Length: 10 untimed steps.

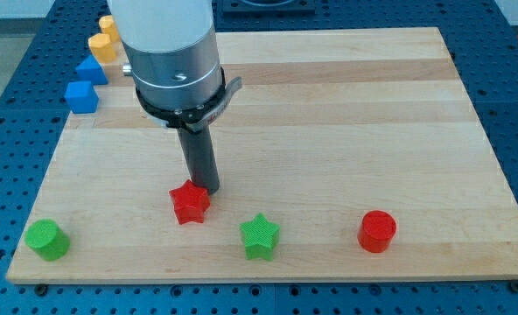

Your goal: Push red star towards the bottom of the board

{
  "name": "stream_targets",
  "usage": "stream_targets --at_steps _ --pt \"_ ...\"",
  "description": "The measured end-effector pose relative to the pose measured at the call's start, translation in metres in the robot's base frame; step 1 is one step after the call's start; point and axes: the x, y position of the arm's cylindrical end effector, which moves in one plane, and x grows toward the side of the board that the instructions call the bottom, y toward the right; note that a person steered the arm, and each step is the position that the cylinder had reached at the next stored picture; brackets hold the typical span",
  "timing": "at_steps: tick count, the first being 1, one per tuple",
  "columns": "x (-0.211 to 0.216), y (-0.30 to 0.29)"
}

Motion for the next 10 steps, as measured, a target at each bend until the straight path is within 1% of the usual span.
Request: stream_targets --at_steps 1,2,3,8,10 --pt "-0.004 0.029" --pt "0.001 0.056" --pt "0.016 0.056" --pt "0.023 -0.024" --pt "0.01 -0.024"
